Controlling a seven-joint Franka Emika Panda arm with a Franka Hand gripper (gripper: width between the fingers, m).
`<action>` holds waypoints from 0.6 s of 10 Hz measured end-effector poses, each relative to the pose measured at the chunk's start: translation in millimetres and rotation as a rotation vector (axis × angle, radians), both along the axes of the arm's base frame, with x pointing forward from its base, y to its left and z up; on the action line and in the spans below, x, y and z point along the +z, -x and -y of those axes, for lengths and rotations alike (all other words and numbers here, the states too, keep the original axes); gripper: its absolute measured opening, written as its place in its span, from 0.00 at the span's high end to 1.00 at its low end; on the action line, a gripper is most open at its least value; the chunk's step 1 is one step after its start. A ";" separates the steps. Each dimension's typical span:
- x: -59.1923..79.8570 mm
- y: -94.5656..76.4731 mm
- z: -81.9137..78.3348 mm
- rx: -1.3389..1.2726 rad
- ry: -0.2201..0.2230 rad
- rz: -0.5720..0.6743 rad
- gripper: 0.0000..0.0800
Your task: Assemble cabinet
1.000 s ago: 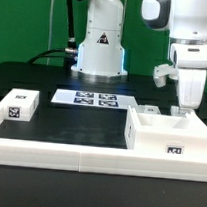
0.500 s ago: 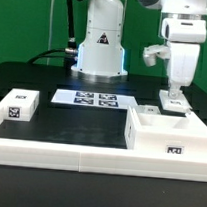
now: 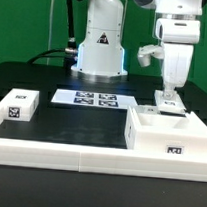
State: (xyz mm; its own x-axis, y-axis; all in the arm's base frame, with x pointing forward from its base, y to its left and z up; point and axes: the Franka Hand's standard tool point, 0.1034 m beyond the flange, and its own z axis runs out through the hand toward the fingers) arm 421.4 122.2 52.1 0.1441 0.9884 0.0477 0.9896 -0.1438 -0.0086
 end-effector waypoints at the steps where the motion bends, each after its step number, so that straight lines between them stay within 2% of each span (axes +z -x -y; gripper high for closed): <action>1: 0.9 -3.9 -0.2 0.004 -0.001 0.003 0.91; 4: 1.6 -17.8 -2.6 0.001 -0.004 0.004 0.91; 6: 0.6 -16.4 -2.3 0.001 -0.003 0.001 0.91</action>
Offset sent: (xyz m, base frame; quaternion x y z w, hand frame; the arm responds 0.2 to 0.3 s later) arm 0.0151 0.0051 0.0021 0.0066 -0.0085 0.0069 0.9999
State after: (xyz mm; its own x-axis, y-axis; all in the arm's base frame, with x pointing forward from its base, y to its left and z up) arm 437.8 124.5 52.7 0.1433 0.9883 0.0512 0.9897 -0.1431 -0.0078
